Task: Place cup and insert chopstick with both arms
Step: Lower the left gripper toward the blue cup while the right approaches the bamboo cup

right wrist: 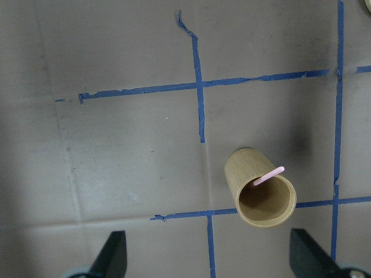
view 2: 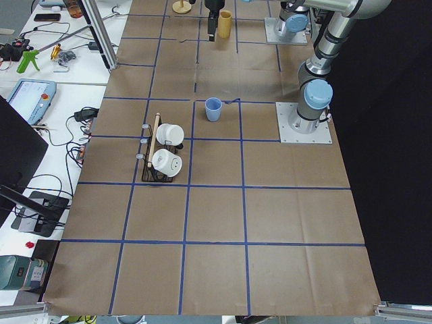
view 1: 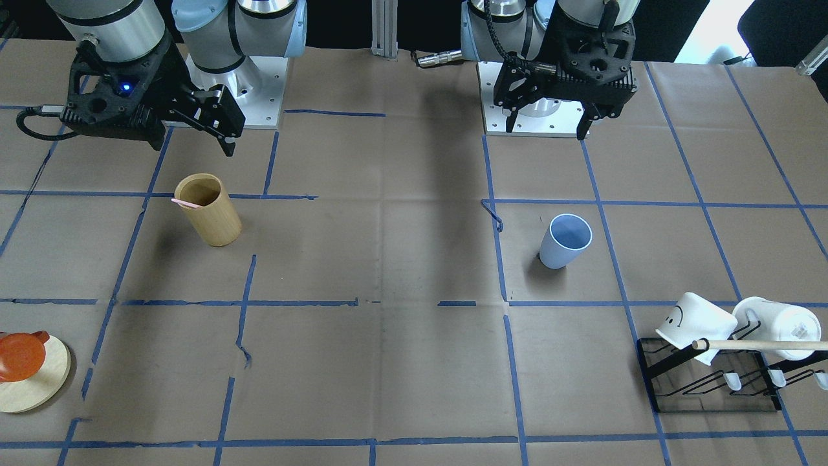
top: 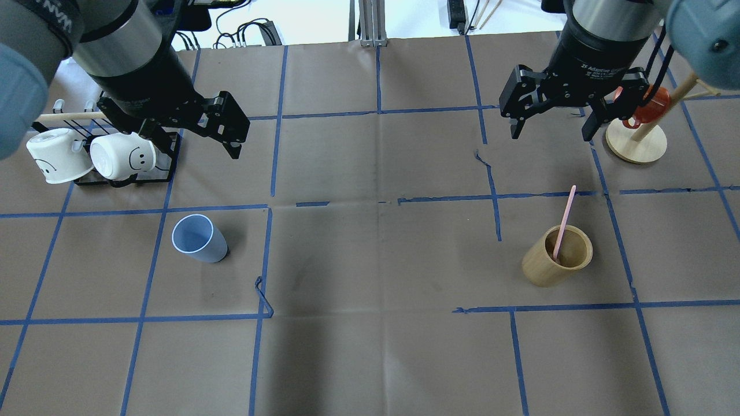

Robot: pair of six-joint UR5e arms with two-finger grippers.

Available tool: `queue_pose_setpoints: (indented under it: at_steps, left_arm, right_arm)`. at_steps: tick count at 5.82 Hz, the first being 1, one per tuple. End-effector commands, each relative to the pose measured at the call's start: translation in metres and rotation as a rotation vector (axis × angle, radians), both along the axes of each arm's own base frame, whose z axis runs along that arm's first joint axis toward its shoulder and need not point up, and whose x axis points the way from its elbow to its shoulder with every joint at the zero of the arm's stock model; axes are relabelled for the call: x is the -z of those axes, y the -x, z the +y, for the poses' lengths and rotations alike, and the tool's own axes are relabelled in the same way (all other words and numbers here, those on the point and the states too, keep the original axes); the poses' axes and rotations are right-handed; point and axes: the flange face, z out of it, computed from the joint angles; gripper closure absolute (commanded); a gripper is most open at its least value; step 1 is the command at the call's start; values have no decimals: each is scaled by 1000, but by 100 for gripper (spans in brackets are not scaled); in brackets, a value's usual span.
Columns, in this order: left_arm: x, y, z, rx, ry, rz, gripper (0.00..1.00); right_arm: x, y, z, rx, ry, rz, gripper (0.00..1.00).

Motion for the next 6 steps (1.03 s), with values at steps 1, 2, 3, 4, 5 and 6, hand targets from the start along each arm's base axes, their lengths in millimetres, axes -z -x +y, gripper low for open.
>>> queue_pose_setpoints:
  at_steps: [1, 2, 3, 4, 5, 6]
  left_arm:
    - [8, 0, 1, 0, -12, 1, 1]
    - [9, -3, 1, -5, -14, 1, 1]
    - [11, -6, 0, -8, -18, 1, 1]
    - [10, -6, 0, -8, -15, 3, 1]
    - [9, -8, 3, -2, -14, 1, 1]
    - [24, -28, -3, -43, -43, 8, 1]
  right_arm:
    - [0, 1, 0, 0, -2, 1, 0]
    - [1, 1, 0, 0, -5, 1, 0]
    - [1, 1, 0, 0, -5, 3, 0]
    - [0, 1, 0, 2, -2, 2, 0]
    - [1, 1, -1, 0, -2, 3, 0]
    - [2, 1, -2, 3, -3, 8, 0]
